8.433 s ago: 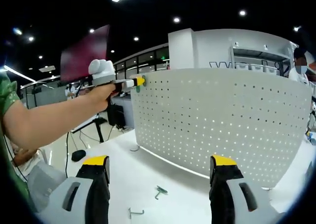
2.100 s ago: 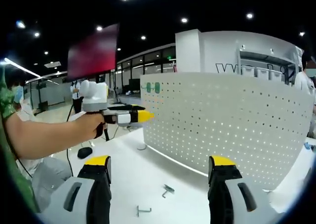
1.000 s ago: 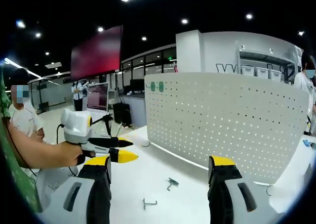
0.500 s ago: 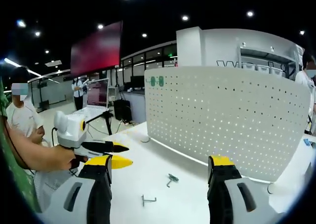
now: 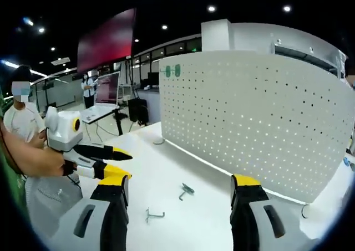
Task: Insert the hook assembly into the mounting plate slot until the hook locks in place.
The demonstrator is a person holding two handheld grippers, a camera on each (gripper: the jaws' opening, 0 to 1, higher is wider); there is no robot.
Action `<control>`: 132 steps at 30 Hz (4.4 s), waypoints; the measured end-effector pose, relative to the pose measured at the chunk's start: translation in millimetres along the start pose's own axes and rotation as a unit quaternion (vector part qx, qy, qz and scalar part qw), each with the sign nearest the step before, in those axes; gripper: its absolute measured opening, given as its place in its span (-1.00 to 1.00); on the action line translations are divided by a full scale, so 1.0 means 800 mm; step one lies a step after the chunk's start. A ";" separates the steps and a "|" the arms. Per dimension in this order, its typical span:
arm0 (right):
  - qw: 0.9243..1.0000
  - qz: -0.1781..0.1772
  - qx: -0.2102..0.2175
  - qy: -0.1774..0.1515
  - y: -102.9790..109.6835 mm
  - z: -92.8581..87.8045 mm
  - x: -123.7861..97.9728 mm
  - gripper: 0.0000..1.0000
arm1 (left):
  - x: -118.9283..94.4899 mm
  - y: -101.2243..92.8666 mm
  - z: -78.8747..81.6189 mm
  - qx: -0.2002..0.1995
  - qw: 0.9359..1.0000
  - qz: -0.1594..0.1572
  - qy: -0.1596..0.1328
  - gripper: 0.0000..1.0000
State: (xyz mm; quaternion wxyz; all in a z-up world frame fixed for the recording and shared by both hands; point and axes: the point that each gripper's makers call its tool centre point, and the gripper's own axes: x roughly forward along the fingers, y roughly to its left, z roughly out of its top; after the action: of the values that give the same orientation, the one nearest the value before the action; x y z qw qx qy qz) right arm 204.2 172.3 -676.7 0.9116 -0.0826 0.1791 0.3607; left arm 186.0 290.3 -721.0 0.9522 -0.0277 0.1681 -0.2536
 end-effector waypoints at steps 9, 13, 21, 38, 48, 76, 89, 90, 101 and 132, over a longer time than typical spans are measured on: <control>1.000 0.011 0.000 0.025 -0.015 -0.031 0.034 0.33 | 0.002 -0.005 -0.009 0.003 1.000 -0.009 0.012 -0.18; 0.999 0.015 -0.005 0.036 -0.020 -0.044 0.051 0.24 | 0.003 -0.007 -0.011 0.004 1.000 -0.011 0.014 -0.18; 0.998 0.032 -0.011 0.052 -0.026 -0.066 0.083 0.05 | 0.005 -0.008 -0.016 0.006 1.000 -0.014 0.020 -0.19; 0.993 0.061 -0.015 0.095 -0.038 -0.112 0.140 -0.38 | 0.012 -0.012 -0.023 0.007 0.999 -0.024 0.032 -0.22; 0.991 0.065 -0.010 0.114 -0.043 -0.132 0.162 -0.44 | 0.013 -0.010 -0.026 0.002 0.999 -0.025 0.036 -0.23; 0.987 0.103 -0.027 0.118 -0.040 -0.154 0.193 -0.78 | 0.018 -0.010 -0.038 -0.009 0.998 -0.028 0.052 -0.26; 0.988 0.110 -0.043 0.098 -0.039 -0.154 0.195 -0.89 | 0.018 -0.008 -0.042 -0.012 0.998 -0.024 0.058 -0.29; 0.988 0.112 -0.046 0.097 -0.038 -0.154 0.195 -0.89 | 0.018 -0.008 -0.042 -0.012 0.998 -0.024 0.058 -0.29; 0.988 0.113 -0.056 0.092 -0.039 -0.153 0.195 -0.95 | 0.018 -0.008 -0.044 -0.012 0.998 -0.024 0.063 -0.30; 0.991 0.091 -0.037 0.088 -0.058 -0.133 0.173 -0.98 | 0.020 -0.015 -0.038 -0.007 0.998 -0.035 0.057 -0.33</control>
State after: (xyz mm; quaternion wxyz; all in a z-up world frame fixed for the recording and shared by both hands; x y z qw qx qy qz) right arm 301.2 195.6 -827.3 0.8522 -0.1311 0.2515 0.4397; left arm 183.3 272.6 -753.2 0.9315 -0.0257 0.2224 -0.2866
